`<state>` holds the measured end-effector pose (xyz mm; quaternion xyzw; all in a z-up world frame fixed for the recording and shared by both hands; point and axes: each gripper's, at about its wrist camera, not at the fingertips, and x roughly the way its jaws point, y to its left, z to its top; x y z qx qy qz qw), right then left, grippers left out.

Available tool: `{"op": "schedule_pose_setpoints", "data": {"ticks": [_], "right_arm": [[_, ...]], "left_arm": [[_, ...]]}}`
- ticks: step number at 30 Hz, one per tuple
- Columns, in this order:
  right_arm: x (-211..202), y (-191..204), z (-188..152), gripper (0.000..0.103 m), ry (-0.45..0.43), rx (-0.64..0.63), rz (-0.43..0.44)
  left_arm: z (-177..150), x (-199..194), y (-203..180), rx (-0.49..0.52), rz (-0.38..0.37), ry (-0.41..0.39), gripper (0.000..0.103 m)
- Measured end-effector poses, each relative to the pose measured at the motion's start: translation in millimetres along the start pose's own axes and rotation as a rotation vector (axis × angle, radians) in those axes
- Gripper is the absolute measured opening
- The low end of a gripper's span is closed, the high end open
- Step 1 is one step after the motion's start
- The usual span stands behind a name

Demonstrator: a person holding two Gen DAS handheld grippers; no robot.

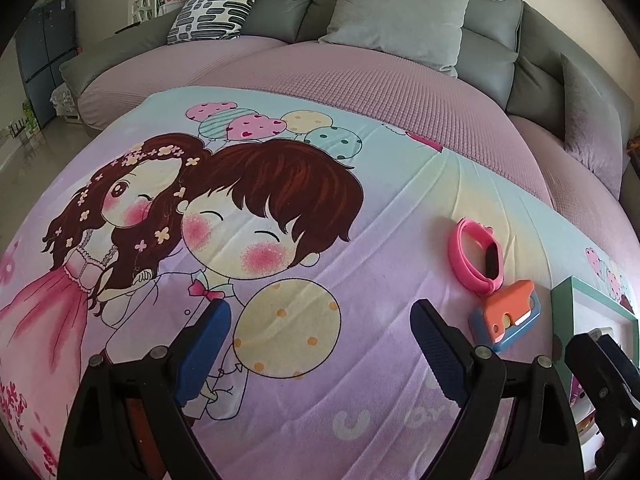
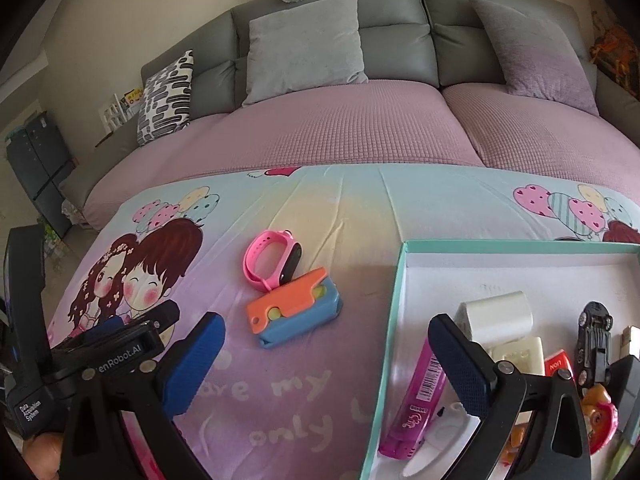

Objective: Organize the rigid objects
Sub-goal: 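Grasp the pink watch band with the left tool while the right tool grasps the orange-and-blue toy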

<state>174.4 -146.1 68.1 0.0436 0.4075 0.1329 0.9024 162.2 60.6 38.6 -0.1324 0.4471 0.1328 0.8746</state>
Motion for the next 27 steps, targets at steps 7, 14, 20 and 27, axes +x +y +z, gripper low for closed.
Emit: {"op": "schedule_pose_setpoints", "data": {"ticks": [7,14,20,27], "right_arm": [[29.3,15.0,9.9,0.091,0.088,-0.108,0.031],[44.9,34.1,12.7,0.087,0.138,-0.214,0.043],[64.6,33.3,10.8,0.080,0.196,-0.246,0.019],[71.7,32.8,10.5,0.077,0.223,-0.253,0.018]], "left_arm": [[1.7,13.2,3.0,-0.013,-0.035,0.070,0.091],[14.2,17.4,8.2,-0.025,-0.056,0.079,0.091],[21.5,22.4,6.9,-0.019,-0.092,0.090,0.091],[26.8,29.9,-3.5,0.006,-0.121,0.103,0.091]]}}
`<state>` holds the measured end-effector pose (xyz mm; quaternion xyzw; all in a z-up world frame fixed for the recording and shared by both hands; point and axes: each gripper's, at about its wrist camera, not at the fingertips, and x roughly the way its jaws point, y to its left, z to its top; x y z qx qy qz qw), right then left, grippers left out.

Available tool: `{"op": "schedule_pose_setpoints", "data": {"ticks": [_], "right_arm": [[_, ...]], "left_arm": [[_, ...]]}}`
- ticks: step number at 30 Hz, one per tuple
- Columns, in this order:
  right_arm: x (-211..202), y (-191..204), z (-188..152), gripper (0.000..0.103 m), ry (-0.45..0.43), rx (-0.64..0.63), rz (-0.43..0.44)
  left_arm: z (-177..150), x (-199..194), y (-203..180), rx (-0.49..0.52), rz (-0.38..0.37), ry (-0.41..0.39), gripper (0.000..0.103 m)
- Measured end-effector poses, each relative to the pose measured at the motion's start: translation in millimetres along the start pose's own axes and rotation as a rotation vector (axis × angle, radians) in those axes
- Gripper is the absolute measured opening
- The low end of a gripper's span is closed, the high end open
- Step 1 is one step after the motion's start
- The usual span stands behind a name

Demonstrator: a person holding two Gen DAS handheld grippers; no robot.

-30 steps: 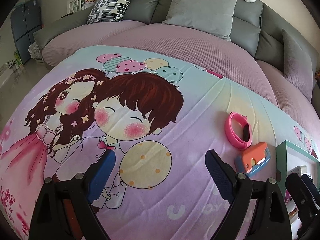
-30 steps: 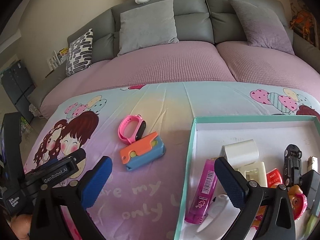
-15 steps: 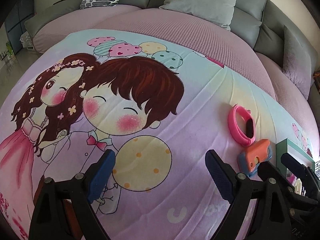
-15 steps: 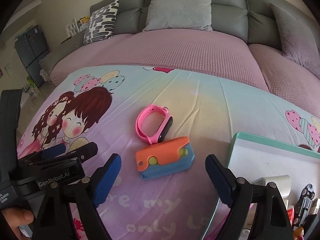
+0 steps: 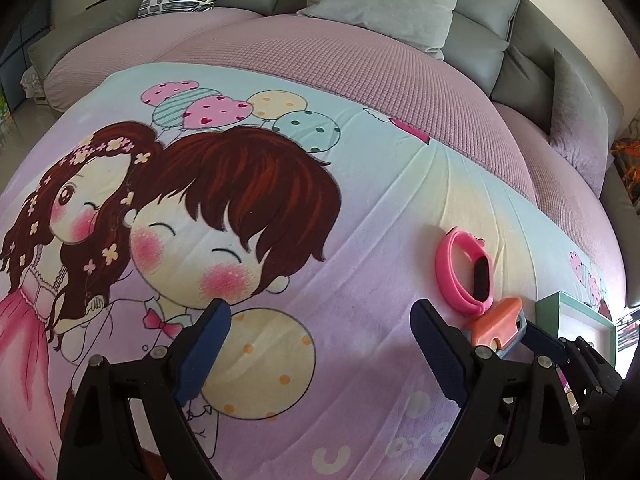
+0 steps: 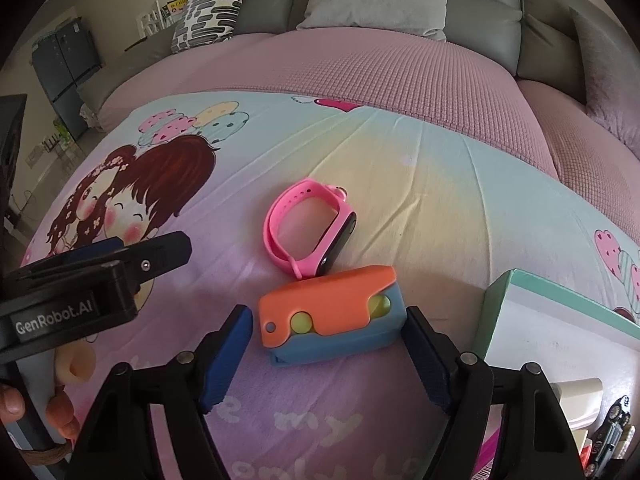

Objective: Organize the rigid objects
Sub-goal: 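Grasp the pink watch band with the left tool while the right tool grasps the orange-and-blue toy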

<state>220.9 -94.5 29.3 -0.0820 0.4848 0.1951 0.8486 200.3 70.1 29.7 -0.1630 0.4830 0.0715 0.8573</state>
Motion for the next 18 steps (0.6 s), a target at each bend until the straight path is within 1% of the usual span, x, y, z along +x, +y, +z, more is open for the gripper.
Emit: {"op": "schedule_pose_setpoints", "data": {"ticks": [1,5,9,14,18], "right_arm": [[0.5,0.0,0.3,0.074,0.002,-0.002,-0.009],[-0.2,-1.9,-0.4,0.074,0.000,0.008,0.005],[-1.0,-4.3,-1.0,0.074,-0.005,0.027,0.000],[-1.7,-4.4,-2.5,0.074,-0.011,0.027,0.004],[-1.9,-4.9,-3.3,0.074,-0.016,0.034,0.009]], "left_arm": [[1.2,1.4,-2.1,0.004,-0.005,0.003,0.091],[4.7,3.1,-14.5,0.040,-0.028,0.009,0.091],[10.0,5.9,-26.6,0.067,-0.061,0.011,0.091],[18.2,15.4,-41.2,0.112,-0.051,0.020,0.091],[22.3,26.4,-49.9,0.128,-0.065,0.042,0.091]]}}
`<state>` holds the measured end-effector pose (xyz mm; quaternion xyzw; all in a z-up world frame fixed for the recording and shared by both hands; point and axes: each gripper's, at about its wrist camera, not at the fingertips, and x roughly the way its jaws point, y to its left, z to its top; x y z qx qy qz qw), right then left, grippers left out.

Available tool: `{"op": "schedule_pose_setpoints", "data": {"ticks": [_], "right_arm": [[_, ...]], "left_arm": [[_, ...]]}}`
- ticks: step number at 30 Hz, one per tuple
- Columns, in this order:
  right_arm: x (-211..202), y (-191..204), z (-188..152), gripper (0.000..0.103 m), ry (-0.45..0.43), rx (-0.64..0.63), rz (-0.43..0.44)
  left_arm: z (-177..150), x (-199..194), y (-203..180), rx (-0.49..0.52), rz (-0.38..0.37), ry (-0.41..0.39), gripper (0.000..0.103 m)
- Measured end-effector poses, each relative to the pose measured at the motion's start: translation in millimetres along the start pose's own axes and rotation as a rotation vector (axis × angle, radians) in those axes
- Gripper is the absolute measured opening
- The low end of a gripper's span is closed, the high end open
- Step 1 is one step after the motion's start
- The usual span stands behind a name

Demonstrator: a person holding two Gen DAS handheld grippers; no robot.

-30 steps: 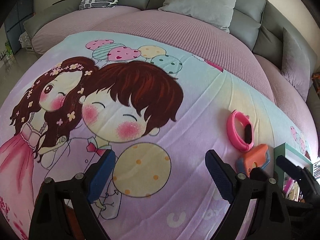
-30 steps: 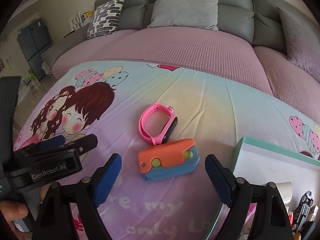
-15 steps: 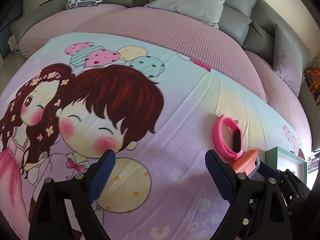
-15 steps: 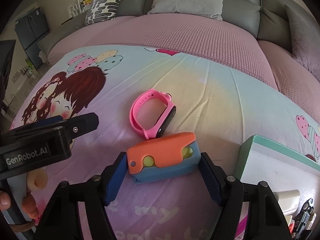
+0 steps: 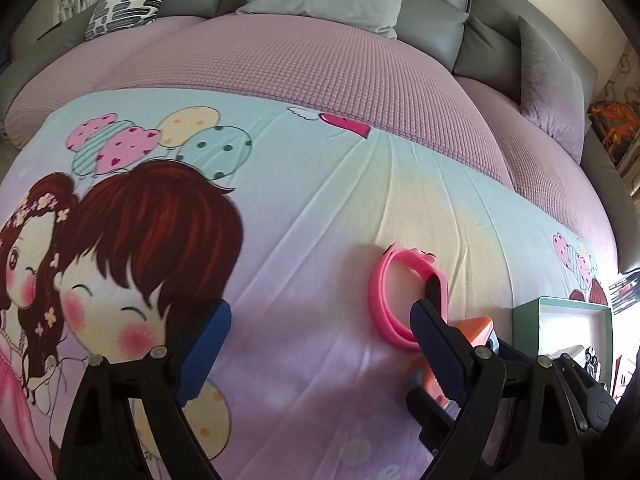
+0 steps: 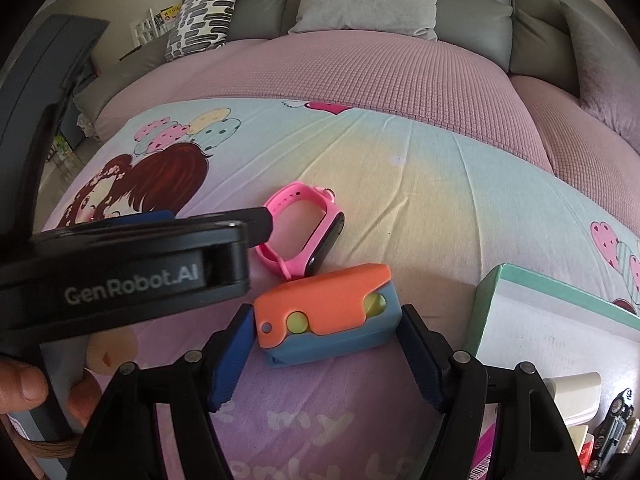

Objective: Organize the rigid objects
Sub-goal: 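Grasp the pink watch band with the left tool while the right tool grasps the orange-and-blue toy, then carry the pink watch band and orange-and-blue toy over the tray with both tools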

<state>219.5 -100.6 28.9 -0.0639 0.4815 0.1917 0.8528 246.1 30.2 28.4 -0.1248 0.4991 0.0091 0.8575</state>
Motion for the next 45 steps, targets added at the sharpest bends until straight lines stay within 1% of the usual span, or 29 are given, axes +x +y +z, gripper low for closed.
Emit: {"op": "schedule_pose_setpoints", "data": {"ticks": [2,7,11,16,17,18,19,20,22,23,25,26,28,31,34,38,41,43,45], "right_arm": [[0.6,0.7,-0.1,0.074,0.000,-0.002,-0.001],[0.3,-0.4,-0.5,0.074,-0.002,0.000,0.005],[0.2,-0.2,-0.6,0.074,-0.001,-0.001,0.004],[0.0,0.4,-0.7,0.074,-0.003,0.000,0.003],[0.0,0.5,-0.8,0.074,-0.003,0.001,0.003],[-0.4,0.1,-1.0,0.074,-0.004,0.002,0.004],[-0.5,-0.3,-1.1,0.074,-0.004,0.003,0.005],[-0.7,-0.2,-1.2,0.074,-0.004,0.003,0.006],[-0.7,0.2,-1.2,0.074,-0.004,0.002,0.005],[-0.7,0.1,-1.4,0.074,-0.004,0.002,0.005],[-1.4,0.0,-1.8,0.074,-0.004,0.004,0.005],[-1.7,-0.1,-1.9,0.074,-0.004,0.004,0.005],[-2.2,-0.1,-2.2,0.074,-0.005,0.005,0.005],[-3.9,0.4,-3.6,0.074,-0.010,0.008,0.007],[-5.3,1.5,-5.6,0.074,-0.011,0.005,0.005],[-11.2,-1.1,-8.2,0.074,-0.026,0.028,0.010],[-18.5,-6.0,-10.2,0.074,-0.044,0.059,0.013],[-24.8,-8.2,-11.9,0.074,-0.057,0.076,0.024],[-31.3,-8.3,-13.4,0.074,-0.072,0.084,0.015]], "left_arm": [[1.2,5.9,-4.7,0.016,0.010,0.013,0.091],[1.7,13.7,-13.0,0.065,0.094,0.019,0.091],[1.0,12.7,-11.4,0.100,0.194,0.012,0.092],[1.9,9.9,-2.5,0.089,0.197,-0.003,0.091],[2.2,9.3,0.4,0.084,0.193,-0.009,0.086],[2.3,8.8,1.6,0.080,0.177,-0.013,0.079],[2.3,8.5,2.1,0.078,0.164,-0.014,0.075],[2.4,7.7,1.2,0.081,0.154,-0.021,0.069],[1.6,6.6,-2.6,0.100,0.134,-0.028,0.050],[1.2,6.6,-6.2,0.113,0.126,-0.030,0.045],[0.2,5.7,-11.1,0.135,0.097,-0.034,0.023],[-0.3,5.7,-12.0,0.139,0.079,-0.034,0.018],[-0.9,5.4,-14.2,0.141,0.064,-0.040,0.014],[-2.6,0.7,-11.2,0.121,0.012,-0.055,0.010],[-6.5,-2.6,-16.0,0.119,0.008,-0.059,0.009],[-12.8,-13.1,-12.2,0.091,-0.030,-0.072,0.006],[-17.7,-23.8,-9.7,0.079,-0.027,-0.087,0.005],[-16.7,-23.5,-6.2,0.060,-0.030,-0.096,0.005],[-21.4,-29.7,-2.9,0.043,-0.031,-0.106,0.005]]}}
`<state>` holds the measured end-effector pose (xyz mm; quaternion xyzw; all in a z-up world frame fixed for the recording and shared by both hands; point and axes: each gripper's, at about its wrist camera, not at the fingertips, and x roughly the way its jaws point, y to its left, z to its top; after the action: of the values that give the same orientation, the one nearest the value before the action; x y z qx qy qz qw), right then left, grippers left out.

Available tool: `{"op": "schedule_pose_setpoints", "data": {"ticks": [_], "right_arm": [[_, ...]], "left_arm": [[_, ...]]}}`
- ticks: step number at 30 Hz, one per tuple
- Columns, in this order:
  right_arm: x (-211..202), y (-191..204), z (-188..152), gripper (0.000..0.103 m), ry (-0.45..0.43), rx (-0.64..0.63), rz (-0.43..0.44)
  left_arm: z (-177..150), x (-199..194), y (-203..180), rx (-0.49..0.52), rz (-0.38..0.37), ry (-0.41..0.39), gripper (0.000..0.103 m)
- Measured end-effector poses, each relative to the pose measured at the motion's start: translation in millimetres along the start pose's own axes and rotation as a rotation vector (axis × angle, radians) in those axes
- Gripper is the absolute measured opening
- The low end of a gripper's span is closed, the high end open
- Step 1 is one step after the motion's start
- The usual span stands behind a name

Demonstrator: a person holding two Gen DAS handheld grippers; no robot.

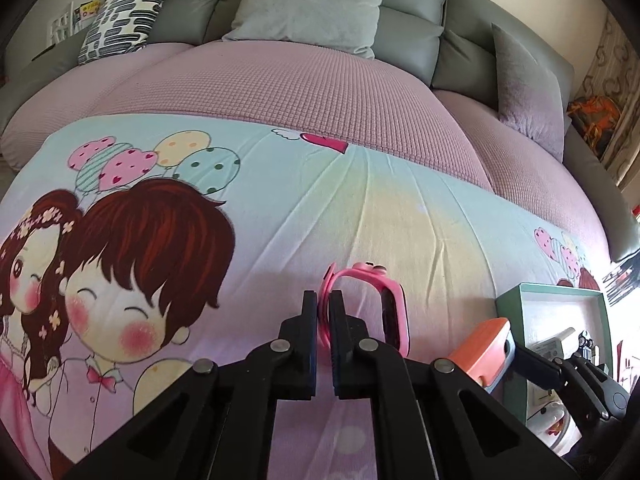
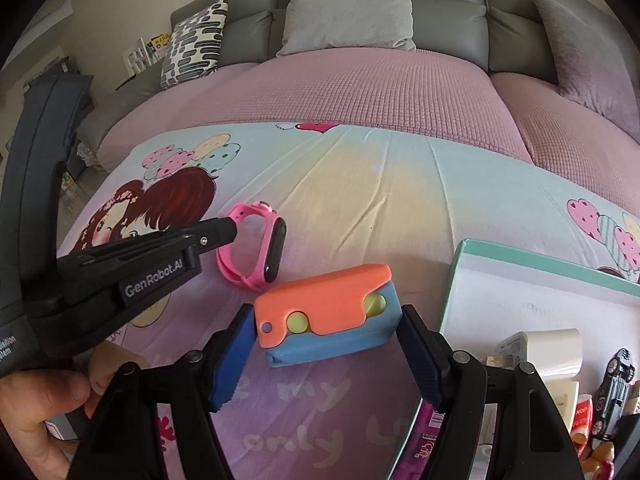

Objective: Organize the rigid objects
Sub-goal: 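Carry the pink watch band and orange-and-blue toy over the tray with both tools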

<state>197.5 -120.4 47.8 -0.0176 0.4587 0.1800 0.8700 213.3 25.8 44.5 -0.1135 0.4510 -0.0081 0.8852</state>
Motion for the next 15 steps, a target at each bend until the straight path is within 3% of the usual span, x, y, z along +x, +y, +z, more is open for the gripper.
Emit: {"op": "schedule_pose_setpoints", "data": {"ticks": [15], "right_arm": [[-60.9,-17.0,-36.9,0.074,-0.099,0.140,-0.055]], "left_arm": [[-43.0,-59.6,-1.8,-0.058,-0.012,-0.069,0.005]]}}
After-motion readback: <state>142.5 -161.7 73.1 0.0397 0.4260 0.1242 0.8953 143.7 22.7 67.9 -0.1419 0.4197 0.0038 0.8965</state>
